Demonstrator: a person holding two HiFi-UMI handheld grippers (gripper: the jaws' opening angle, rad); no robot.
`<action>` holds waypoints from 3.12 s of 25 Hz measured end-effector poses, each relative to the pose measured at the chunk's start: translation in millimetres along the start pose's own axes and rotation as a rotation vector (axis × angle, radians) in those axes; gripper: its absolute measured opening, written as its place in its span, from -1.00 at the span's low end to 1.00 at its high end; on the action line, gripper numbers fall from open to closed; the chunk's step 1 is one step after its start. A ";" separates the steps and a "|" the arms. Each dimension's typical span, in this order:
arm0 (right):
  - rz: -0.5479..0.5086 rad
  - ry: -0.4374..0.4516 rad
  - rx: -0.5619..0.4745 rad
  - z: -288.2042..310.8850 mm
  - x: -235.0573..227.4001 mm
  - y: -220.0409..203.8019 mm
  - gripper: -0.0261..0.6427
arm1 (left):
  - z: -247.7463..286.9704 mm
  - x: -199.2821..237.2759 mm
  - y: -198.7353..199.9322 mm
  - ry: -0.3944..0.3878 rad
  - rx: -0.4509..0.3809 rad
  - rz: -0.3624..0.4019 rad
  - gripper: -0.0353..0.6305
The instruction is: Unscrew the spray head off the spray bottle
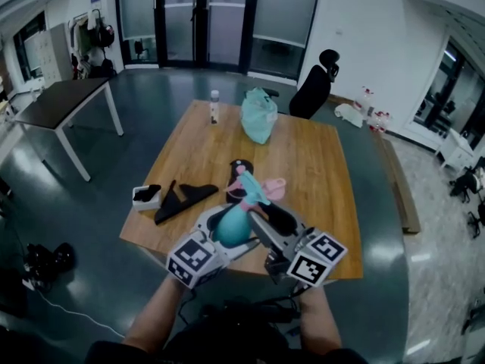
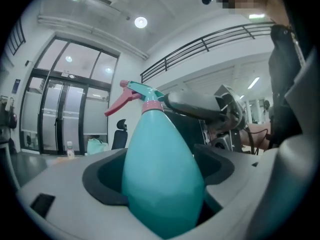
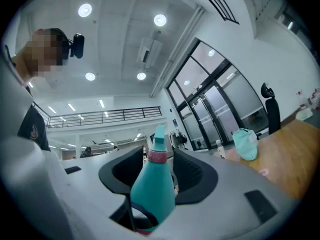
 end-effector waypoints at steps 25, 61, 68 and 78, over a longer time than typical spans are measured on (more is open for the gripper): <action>0.021 0.294 0.070 -10.0 23.1 8.1 -0.52 | -10.6 -35.5 12.4 -0.357 -0.036 -0.126 0.36; -0.042 0.100 0.087 4.8 17.1 2.5 -0.50 | -4.1 -21.2 3.8 -0.196 -0.007 -0.061 0.36; -0.010 0.282 0.086 -1.3 29.0 11.2 -0.50 | -10.5 -33.9 14.6 -0.349 -0.076 -0.130 0.36; -0.091 0.222 0.073 -3.9 19.7 19.6 -0.41 | -10.3 -21.5 16.0 -0.265 -0.106 -0.129 0.36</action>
Point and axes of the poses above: the fingertips, and each gripper's own axes: z forward along the fingers, x to its left, y out of its top, the point moved 4 cm from there along -z, backward along the fingers, and after that the axes turned 10 degrees about -x, right-handed, at the moved point
